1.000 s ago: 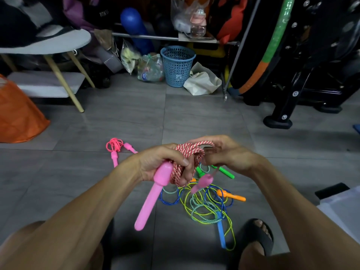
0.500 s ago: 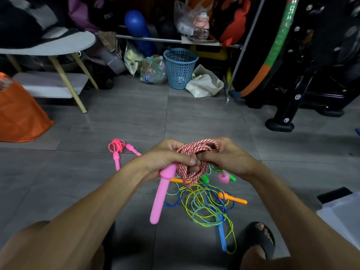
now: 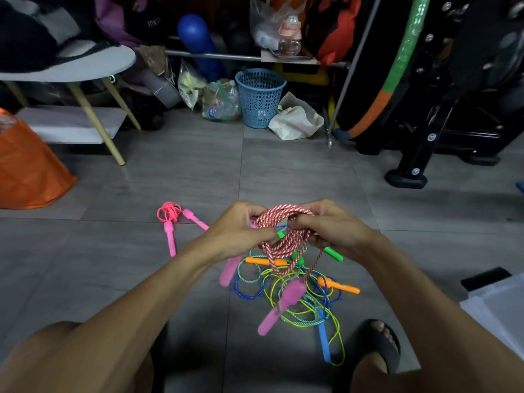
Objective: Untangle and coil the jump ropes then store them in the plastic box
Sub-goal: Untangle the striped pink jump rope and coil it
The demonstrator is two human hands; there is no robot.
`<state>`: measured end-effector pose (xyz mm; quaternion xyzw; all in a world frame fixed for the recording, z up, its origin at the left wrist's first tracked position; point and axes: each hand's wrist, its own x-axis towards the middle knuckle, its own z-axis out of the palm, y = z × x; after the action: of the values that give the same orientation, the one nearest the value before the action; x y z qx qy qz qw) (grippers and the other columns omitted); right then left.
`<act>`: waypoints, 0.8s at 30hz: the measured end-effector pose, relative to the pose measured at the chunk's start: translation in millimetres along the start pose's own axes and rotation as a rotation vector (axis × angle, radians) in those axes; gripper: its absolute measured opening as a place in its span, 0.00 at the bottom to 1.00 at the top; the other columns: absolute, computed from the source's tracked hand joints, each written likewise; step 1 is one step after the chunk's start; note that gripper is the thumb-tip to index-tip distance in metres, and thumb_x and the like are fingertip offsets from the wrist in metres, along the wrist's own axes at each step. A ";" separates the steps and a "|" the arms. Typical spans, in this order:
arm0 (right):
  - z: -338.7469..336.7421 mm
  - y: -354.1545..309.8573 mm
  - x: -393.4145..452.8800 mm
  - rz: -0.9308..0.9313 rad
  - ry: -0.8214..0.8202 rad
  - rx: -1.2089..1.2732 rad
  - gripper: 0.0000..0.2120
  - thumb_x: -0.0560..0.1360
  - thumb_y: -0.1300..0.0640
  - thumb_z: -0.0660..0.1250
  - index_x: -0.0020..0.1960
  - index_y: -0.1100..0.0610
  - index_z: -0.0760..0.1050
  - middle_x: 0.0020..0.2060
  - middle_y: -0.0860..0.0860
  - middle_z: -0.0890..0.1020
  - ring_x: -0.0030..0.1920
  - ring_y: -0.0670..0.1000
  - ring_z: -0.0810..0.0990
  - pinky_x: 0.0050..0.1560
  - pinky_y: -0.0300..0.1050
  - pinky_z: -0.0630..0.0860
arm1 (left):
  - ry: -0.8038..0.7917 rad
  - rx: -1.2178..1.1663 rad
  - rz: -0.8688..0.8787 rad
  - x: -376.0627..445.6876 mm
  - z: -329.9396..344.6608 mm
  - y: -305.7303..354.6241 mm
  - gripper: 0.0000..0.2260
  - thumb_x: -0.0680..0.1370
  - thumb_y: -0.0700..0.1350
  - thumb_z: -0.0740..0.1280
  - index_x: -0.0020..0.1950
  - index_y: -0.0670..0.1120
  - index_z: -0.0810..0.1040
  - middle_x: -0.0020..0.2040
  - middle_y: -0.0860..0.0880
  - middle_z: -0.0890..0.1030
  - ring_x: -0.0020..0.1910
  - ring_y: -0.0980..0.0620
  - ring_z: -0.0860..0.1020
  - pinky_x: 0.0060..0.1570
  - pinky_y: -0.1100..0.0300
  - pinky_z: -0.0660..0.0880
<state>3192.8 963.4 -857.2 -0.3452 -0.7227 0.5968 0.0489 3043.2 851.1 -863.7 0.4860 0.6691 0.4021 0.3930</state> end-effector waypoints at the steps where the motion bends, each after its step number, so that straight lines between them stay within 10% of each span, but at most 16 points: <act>1: -1.8 0.3 -1.0 0.005 -0.017 -0.008 0.11 0.74 0.62 0.65 0.50 0.71 0.75 0.28 0.54 0.70 0.23 0.44 0.63 0.20 0.35 0.55 | -0.023 -0.011 -0.009 -1.3 -0.1 0.9 0.09 0.70 0.34 0.68 0.33 0.46 0.77 0.23 0.57 0.74 0.23 0.64 0.69 0.26 0.69 0.64; 13: -33.0 -2.7 -9.6 -0.213 0.124 0.116 0.11 0.71 0.73 0.67 0.47 0.59 0.80 0.37 0.53 0.83 0.33 0.41 0.79 0.32 0.29 0.73 | -0.373 0.283 -0.049 -0.2 7.2 -19.4 0.06 0.74 0.43 0.67 0.37 0.45 0.76 0.33 0.53 0.76 0.32 0.56 0.72 0.35 0.60 0.69; 18: -40.1 15.2 3.7 -0.139 0.092 -0.144 0.22 0.69 0.78 0.65 0.55 0.57 0.79 0.40 0.50 0.80 0.35 0.38 0.77 0.39 0.34 0.74 | -0.318 -0.055 -0.055 6.0 0.4 -18.3 0.02 0.71 0.47 0.69 0.38 0.51 0.80 0.35 0.49 0.77 0.35 0.51 0.72 0.35 0.59 0.67; 24: -61.4 52.5 18.9 -0.018 0.323 -0.574 0.07 0.75 0.62 0.66 0.43 0.64 0.82 0.27 0.52 0.73 0.28 0.47 0.67 0.28 0.38 0.62 | -0.306 -0.208 -0.101 10.2 -2.8 -26.3 0.03 0.74 0.40 0.68 0.40 0.45 0.78 0.37 0.45 0.79 0.36 0.49 0.74 0.38 0.59 0.71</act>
<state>3231.3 1027.3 -893.3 -0.4288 -0.8473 0.3058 0.0687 3029.6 855.1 -888.4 0.4638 0.5799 0.3705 0.5580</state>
